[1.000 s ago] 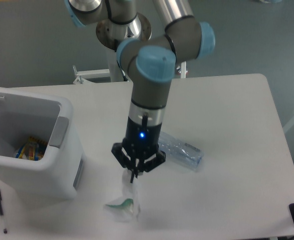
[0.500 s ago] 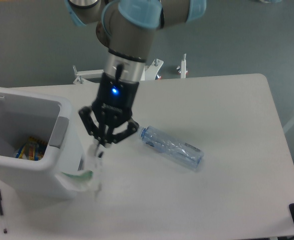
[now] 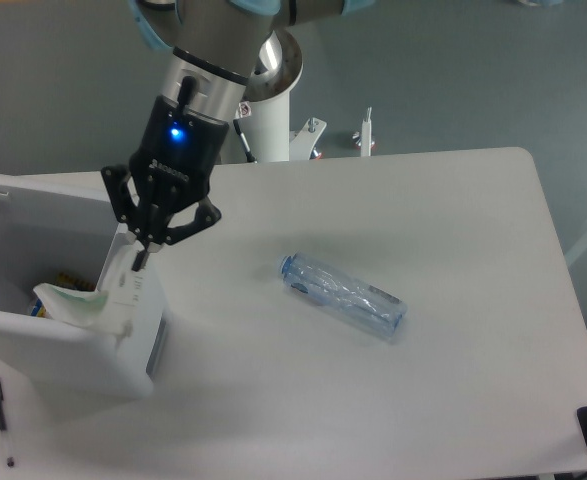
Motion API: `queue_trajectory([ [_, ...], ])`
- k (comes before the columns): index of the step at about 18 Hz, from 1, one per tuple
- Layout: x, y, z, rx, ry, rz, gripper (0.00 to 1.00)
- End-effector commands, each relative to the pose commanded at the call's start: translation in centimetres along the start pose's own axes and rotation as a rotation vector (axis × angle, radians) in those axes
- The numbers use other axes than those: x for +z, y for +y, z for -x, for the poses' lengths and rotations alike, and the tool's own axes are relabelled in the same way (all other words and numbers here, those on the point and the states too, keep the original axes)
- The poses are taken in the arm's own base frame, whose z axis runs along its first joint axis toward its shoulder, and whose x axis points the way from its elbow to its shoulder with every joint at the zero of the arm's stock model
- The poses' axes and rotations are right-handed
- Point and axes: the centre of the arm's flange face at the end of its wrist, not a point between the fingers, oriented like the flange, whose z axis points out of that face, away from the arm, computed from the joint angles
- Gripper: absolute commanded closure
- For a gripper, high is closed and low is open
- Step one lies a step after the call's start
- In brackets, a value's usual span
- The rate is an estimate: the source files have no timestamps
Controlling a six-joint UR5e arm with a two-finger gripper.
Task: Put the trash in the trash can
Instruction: 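Lift the paper packet and carry it over the white bin, then open the gripper to drop the paper into the bin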
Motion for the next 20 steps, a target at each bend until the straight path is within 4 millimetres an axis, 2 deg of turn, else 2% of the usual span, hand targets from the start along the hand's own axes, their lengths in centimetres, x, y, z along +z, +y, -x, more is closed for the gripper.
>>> queue_trajectory([
  [3,0.5,-0.3,-1.7,-0.017,0.021,0.003,0.96],
  [7,0.1,0.0,-3.6,-0.009,0.038,-0.001,0.95],
  [8,0.1,0.2,-3.7,-0.007,0.039,0.001,0.90],
  [10,0.2,0.2,-3.8,-0.001,0.042,0.003,0.86],
  [11,0.5,0.3,-3.6,0.002,0.043,0.006,0.74],
  [12,0.8,0.3,-3.8,0.017,0.048,0.009,0.54],
  [13,0.9,0.4,-3.6,0.032,0.045,0.013,0.21],
  [14,1.0,0.5,-3.5,0.043,0.042,0.016,0.00],
  [20,-0.2,1.1,-0.1,0.000,-0.004,0.009,0.00],
])
